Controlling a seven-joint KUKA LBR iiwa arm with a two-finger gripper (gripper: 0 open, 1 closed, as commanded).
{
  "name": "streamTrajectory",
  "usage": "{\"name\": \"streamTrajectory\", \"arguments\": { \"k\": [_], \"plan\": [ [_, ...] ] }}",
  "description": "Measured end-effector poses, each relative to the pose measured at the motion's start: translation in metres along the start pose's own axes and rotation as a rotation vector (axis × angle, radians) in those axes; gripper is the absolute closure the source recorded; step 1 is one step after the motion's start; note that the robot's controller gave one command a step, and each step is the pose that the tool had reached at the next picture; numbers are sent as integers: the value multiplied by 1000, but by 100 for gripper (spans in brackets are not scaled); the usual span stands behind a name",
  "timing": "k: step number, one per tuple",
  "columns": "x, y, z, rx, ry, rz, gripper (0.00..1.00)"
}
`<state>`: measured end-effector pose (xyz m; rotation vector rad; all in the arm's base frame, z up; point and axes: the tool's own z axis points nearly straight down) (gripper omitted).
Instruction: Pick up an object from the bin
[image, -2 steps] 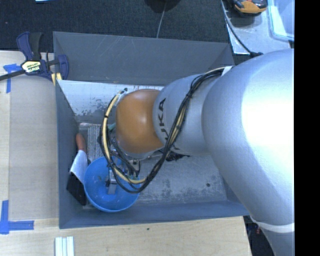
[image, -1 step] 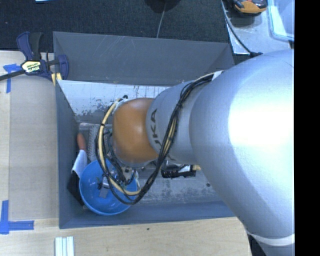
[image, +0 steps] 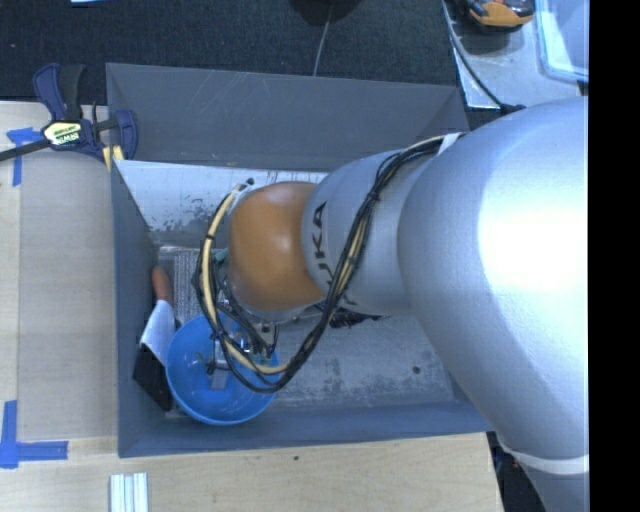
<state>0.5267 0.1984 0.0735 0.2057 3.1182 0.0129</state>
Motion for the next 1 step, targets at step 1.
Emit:
{"name": "streamTrajectory", "arguments": {
  "k": [1],
  "plan": [
    [13, 2, -4, -3, -14, 166, 100]
  ]
}}
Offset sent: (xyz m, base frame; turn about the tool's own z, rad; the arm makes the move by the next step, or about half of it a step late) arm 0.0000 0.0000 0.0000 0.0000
